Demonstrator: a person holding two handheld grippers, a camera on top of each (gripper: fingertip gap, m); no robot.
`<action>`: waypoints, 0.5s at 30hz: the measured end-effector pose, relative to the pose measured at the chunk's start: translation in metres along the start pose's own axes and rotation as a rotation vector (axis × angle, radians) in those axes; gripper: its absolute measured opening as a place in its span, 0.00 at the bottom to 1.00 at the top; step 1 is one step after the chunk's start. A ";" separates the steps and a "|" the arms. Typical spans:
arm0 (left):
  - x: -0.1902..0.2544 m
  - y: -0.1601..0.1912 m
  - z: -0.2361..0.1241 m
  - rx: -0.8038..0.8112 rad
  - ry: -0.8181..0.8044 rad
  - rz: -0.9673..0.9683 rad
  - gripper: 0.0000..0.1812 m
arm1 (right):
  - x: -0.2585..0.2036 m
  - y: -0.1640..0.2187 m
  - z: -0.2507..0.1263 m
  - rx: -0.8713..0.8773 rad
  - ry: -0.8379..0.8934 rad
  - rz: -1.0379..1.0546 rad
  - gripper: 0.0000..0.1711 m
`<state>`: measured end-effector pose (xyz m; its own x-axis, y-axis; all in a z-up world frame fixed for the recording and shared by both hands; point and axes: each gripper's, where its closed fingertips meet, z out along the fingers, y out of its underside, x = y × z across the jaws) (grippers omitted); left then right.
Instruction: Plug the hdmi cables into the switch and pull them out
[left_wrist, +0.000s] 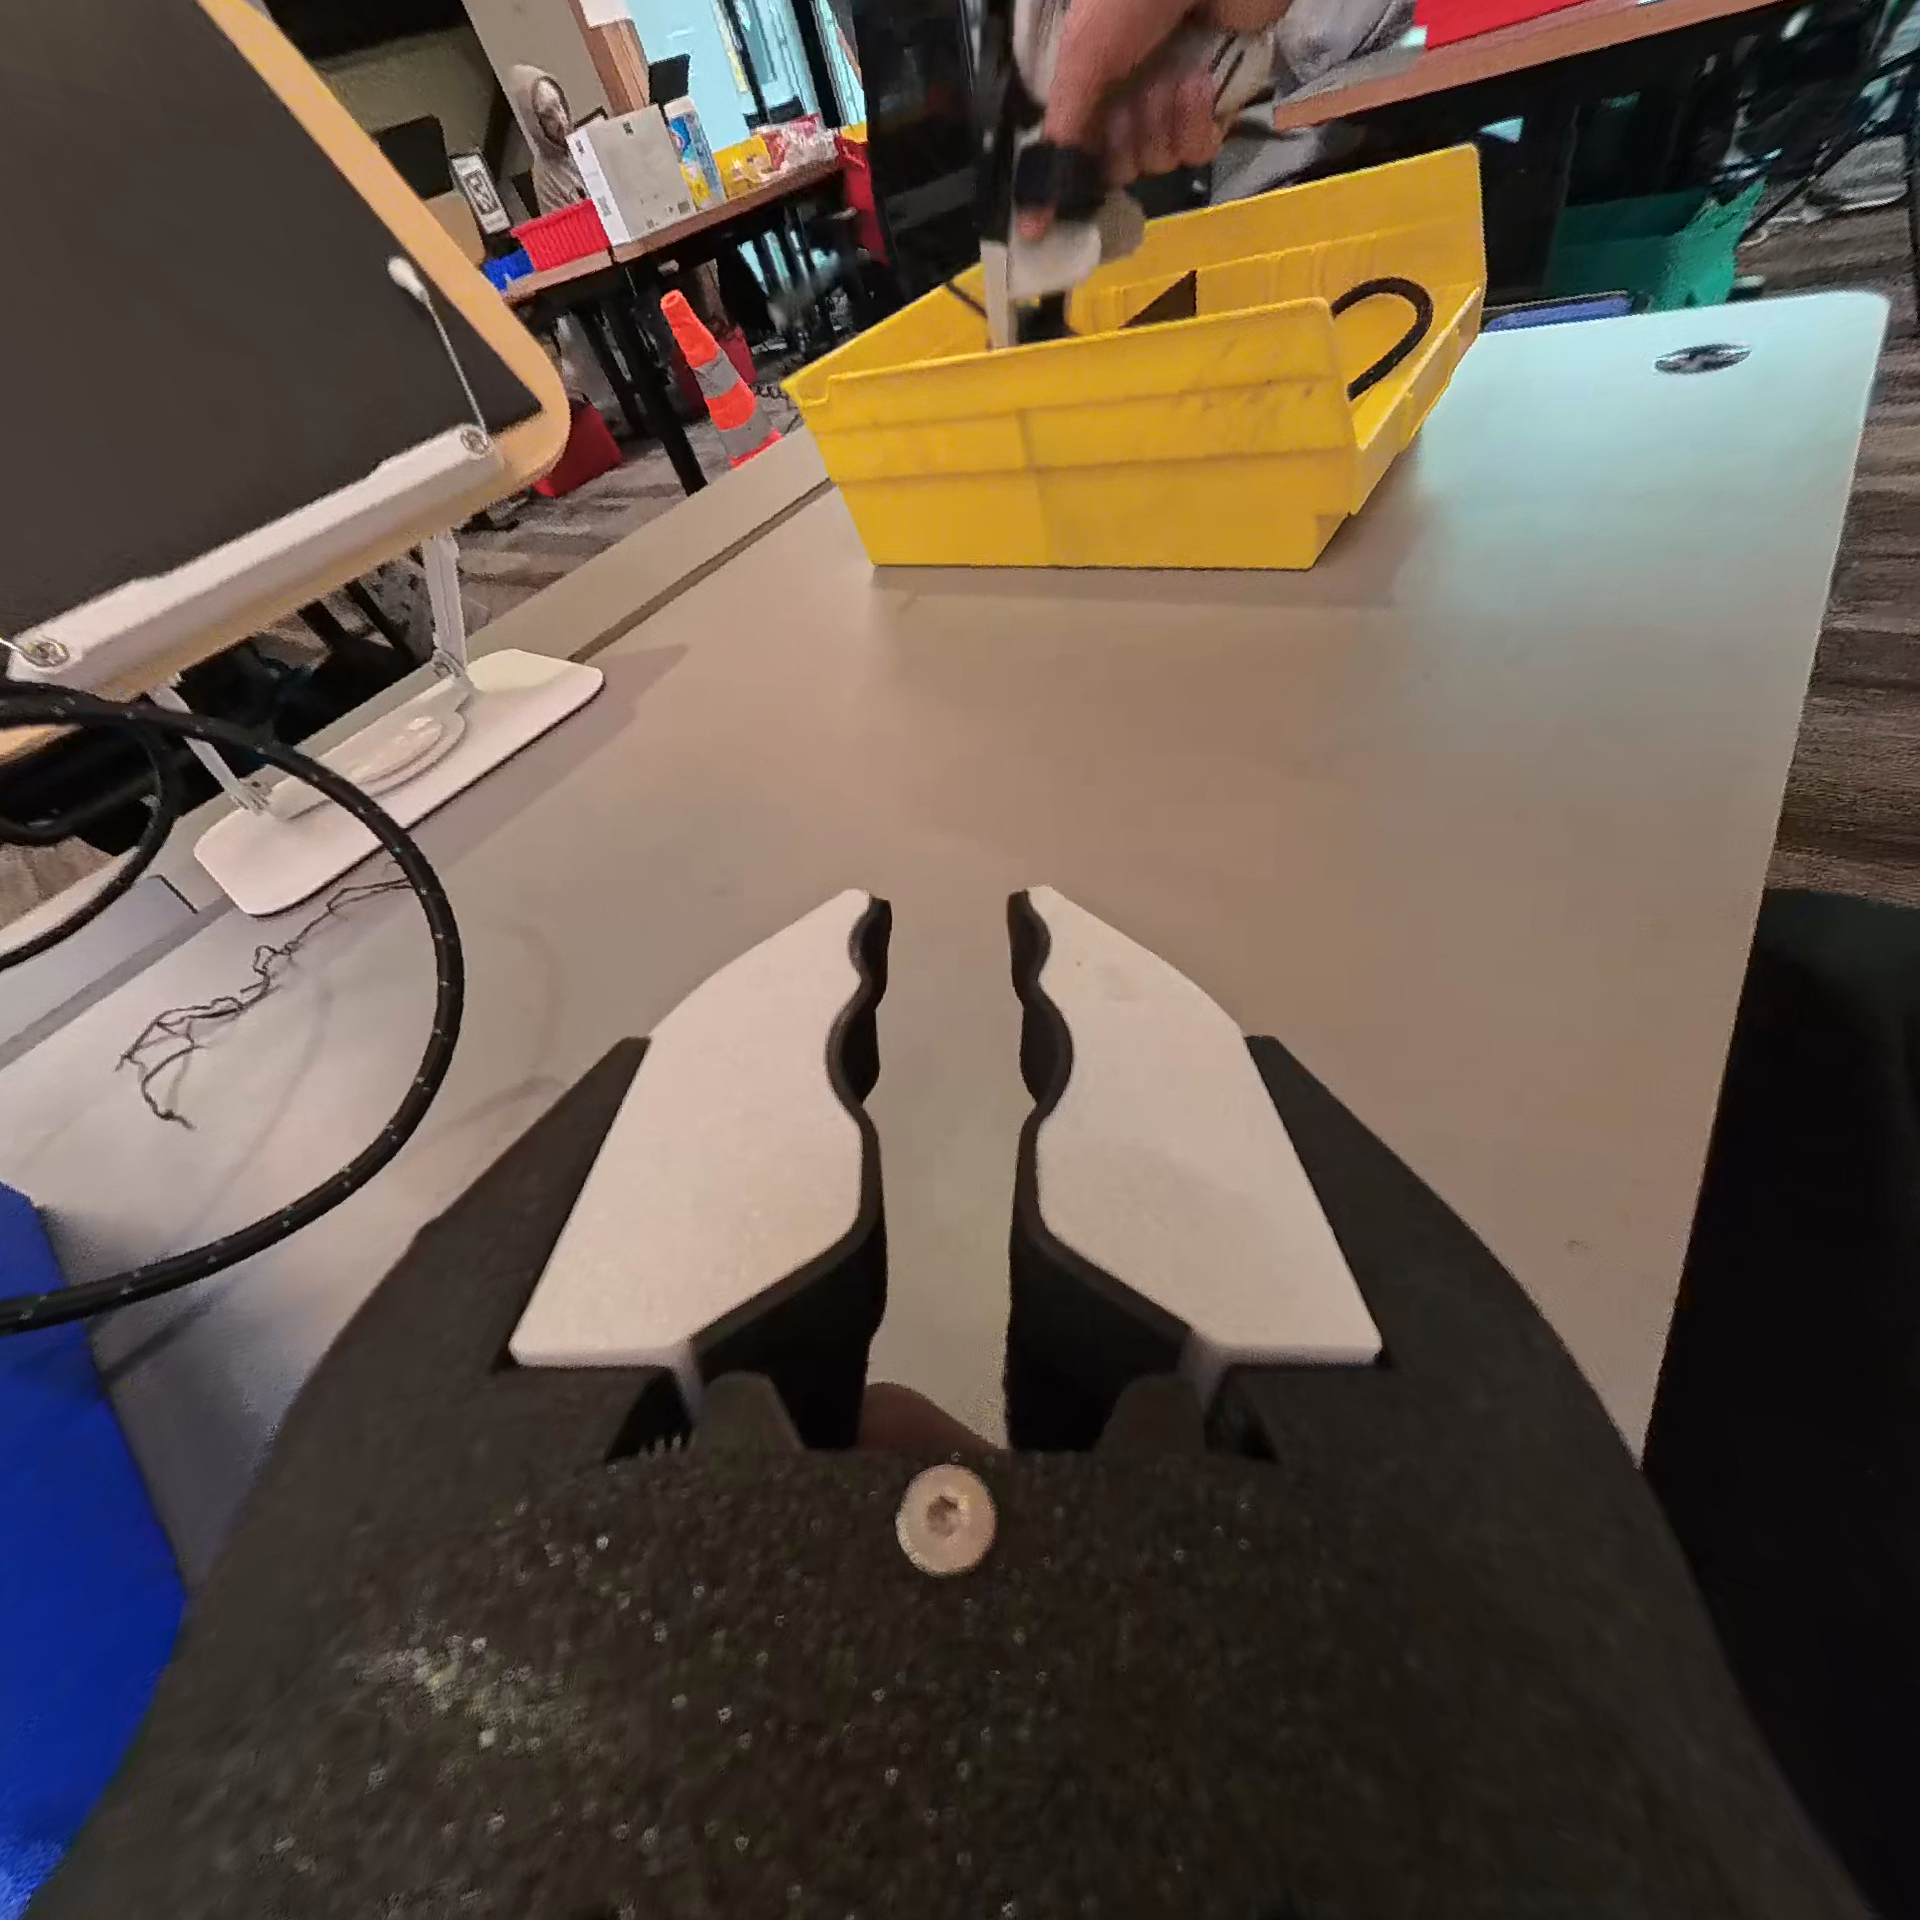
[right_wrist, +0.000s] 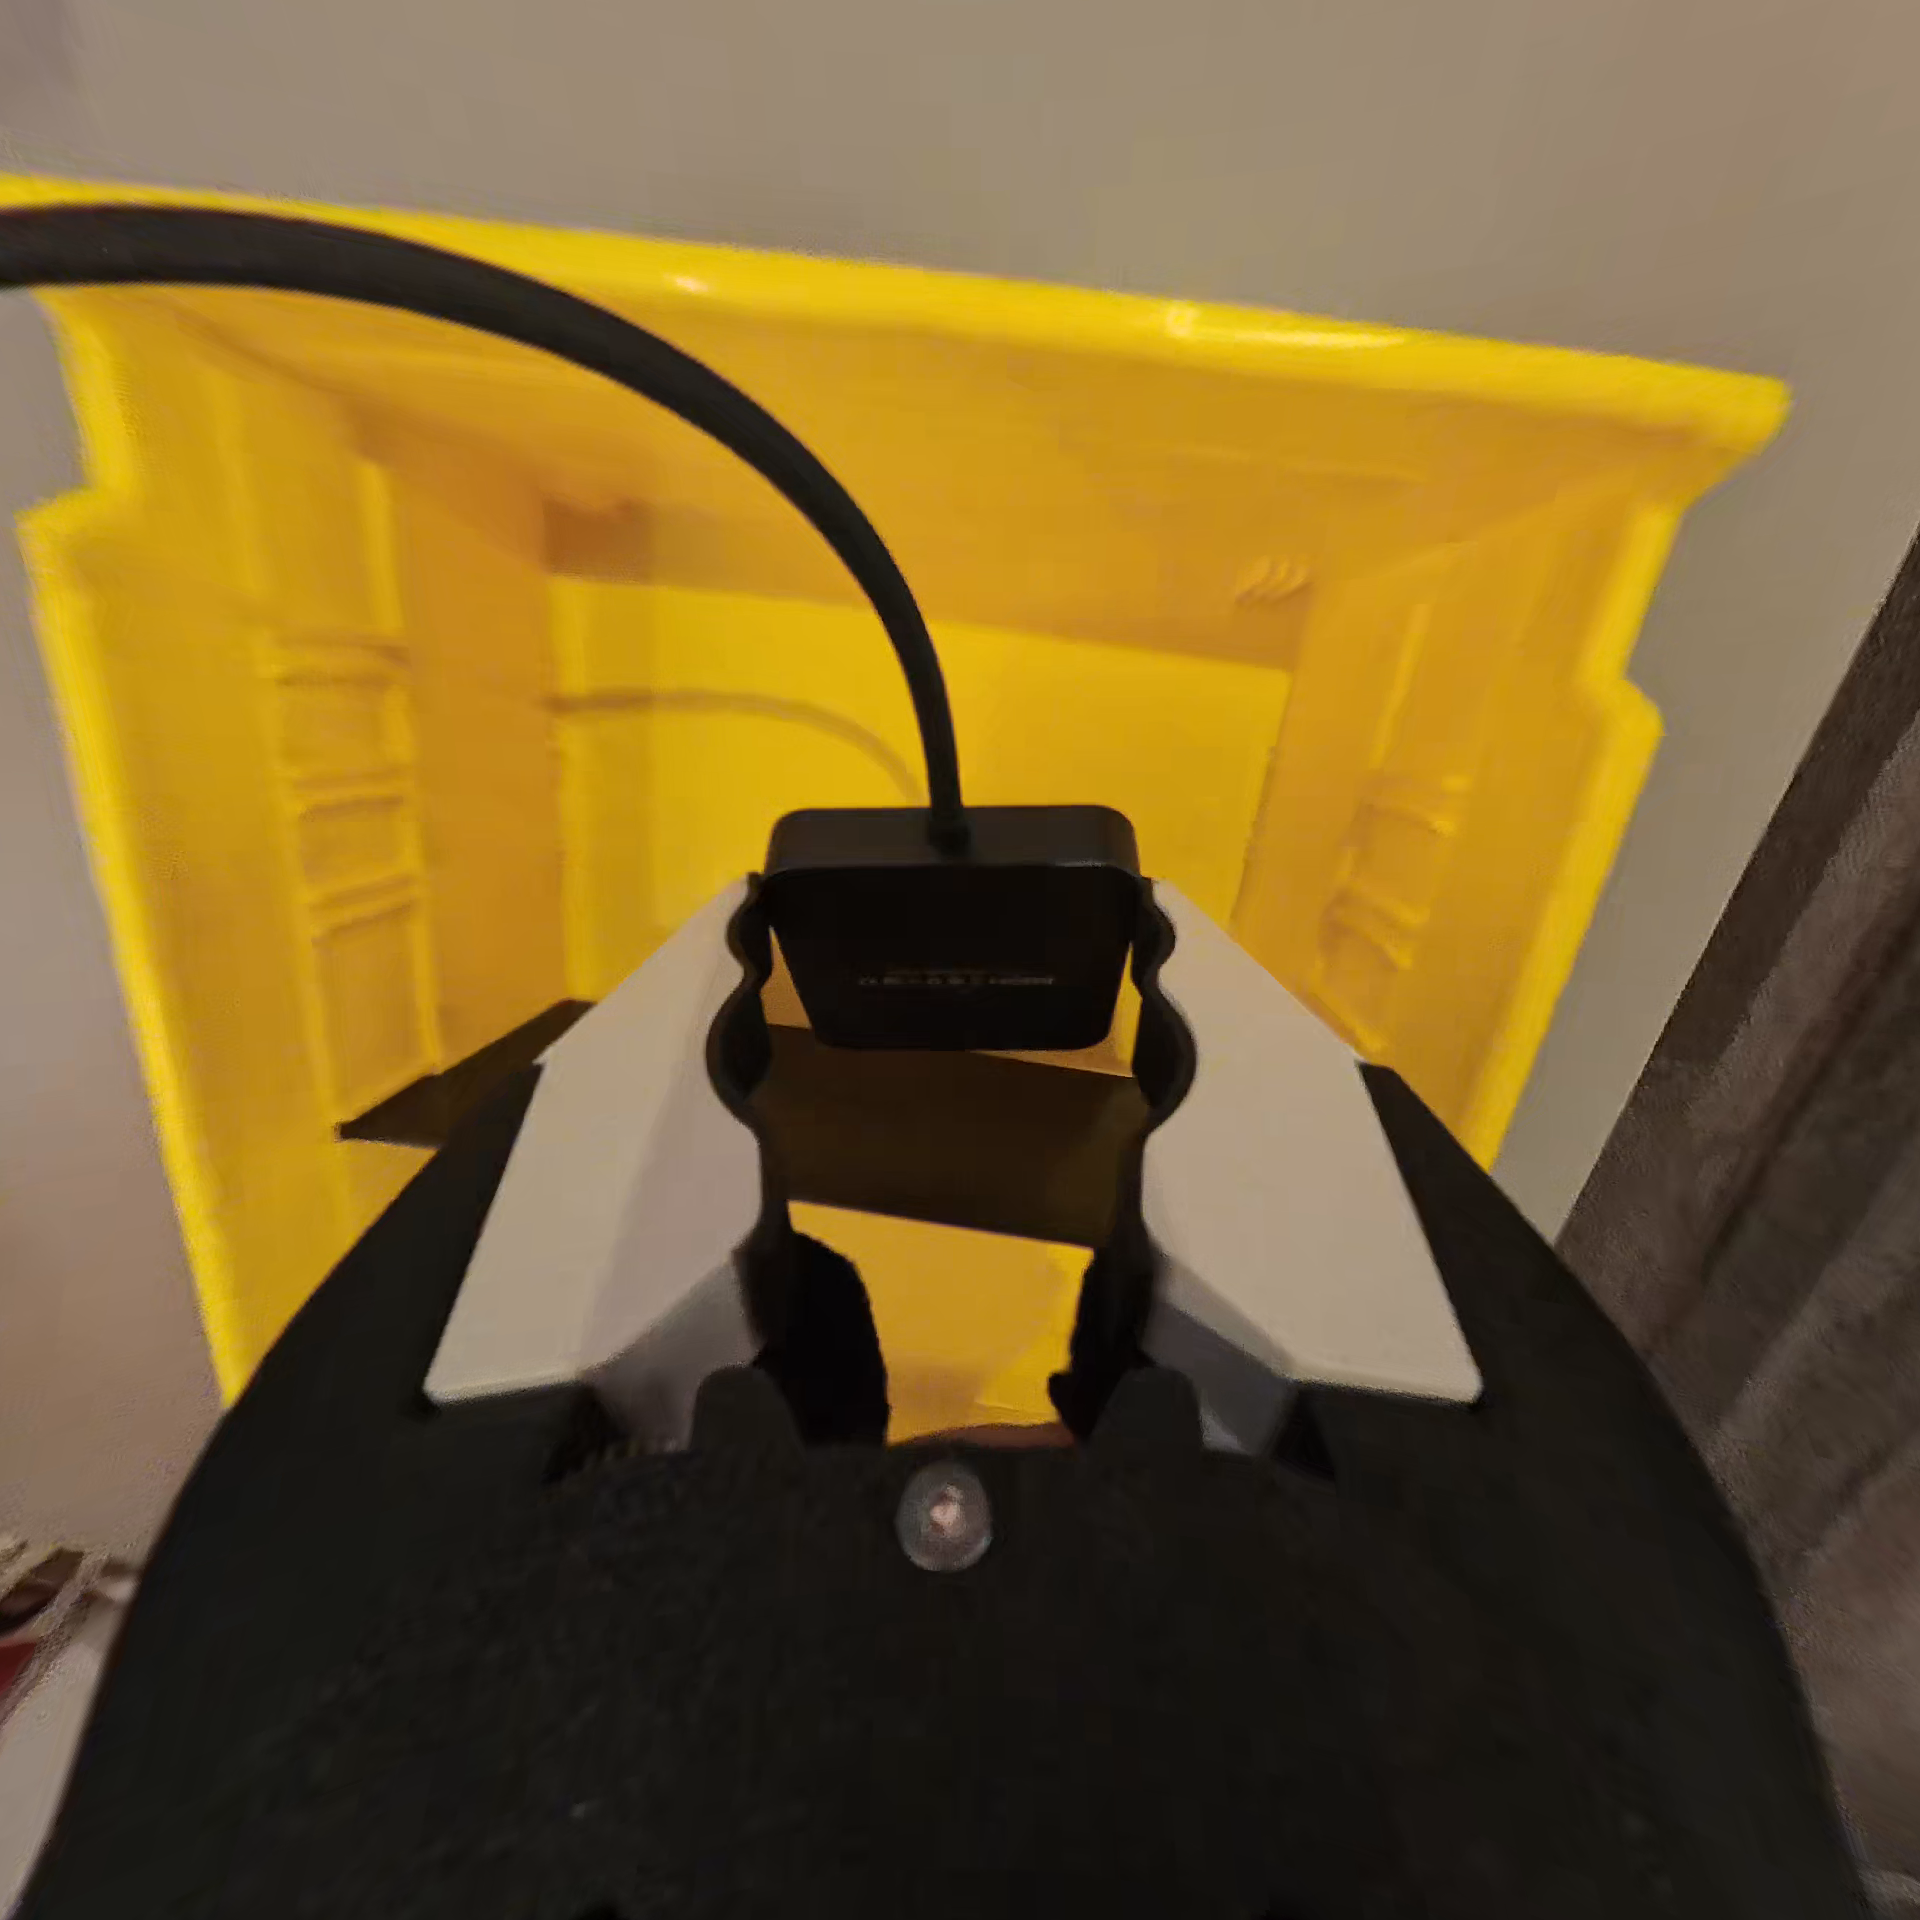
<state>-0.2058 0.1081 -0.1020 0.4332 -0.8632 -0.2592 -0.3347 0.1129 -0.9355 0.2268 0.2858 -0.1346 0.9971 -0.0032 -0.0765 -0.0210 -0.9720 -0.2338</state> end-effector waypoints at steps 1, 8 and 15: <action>0.000 -0.002 -0.001 0.005 -0.006 0.011 0.12 | 0.002 0.002 0.007 -0.049 0.013 -0.004 0.41; 0.003 -0.001 -0.004 -0.004 -0.004 0.029 0.12 | 0.021 0.028 0.050 -0.342 0.141 0.024 0.41; -0.003 0.000 -0.006 -0.016 -0.051 0.052 0.15 | 0.024 0.014 0.047 -0.231 0.105 0.050 0.45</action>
<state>-0.2121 0.1074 -0.1001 0.4570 -0.8301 -0.3197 -0.3707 0.1490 -0.9167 0.2469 0.2836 -0.1856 0.9977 -0.0647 0.0211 -0.0646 -0.9979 -0.0038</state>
